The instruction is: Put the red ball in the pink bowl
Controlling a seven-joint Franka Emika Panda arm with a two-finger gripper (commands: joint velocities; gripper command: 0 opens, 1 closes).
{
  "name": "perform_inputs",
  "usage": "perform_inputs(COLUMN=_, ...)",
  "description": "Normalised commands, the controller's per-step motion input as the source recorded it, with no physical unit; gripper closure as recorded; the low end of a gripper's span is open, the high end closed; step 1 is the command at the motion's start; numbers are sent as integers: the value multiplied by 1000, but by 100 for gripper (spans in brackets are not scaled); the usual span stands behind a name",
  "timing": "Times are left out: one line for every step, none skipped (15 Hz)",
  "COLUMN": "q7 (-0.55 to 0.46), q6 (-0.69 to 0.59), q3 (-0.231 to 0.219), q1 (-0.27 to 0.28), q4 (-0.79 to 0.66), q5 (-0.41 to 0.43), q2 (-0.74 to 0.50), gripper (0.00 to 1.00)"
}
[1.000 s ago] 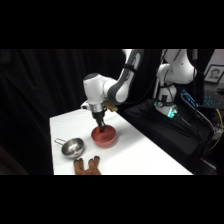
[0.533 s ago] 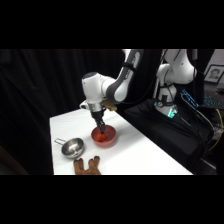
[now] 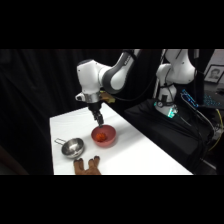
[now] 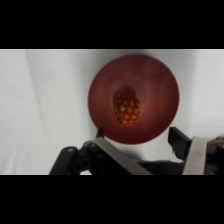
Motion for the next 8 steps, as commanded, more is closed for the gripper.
perform_inputs(q7=-158, q6=-427, q3=-15, q1=-33, q4=120, q5=110, q2=-267, gripper=0)
perform_inputs(q7=-151, q6=-435, q3=-25, q1=-24, q4=136, q5=90, q2=-270, gripper=0)
perform_inputs(q7=-151, q6=-412, q3=-28, q1=-21, q4=143, q5=87, q2=-255, gripper=0)
perform_inputs(q7=-153, q6=-384, q3=-29, q1=-17, q4=149, q5=79, q2=-233, gripper=0)
perform_inputs(q7=-146, q6=-354, q3=-29, q1=-13, q4=150, q5=78, q2=-204, gripper=0)
perform_inputs(q7=-140, q6=-320, q3=-30, q1=-11, q4=148, q5=80, q2=-178, gripper=0)
perform_inputs(q7=-146, q6=-299, q3=-29, q1=-9, q4=148, q5=79, q2=-155, gripper=0)
perform_inputs(q7=-166, q6=-263, q3=-27, q1=-11, q4=137, q5=86, q2=-140, gripper=0)
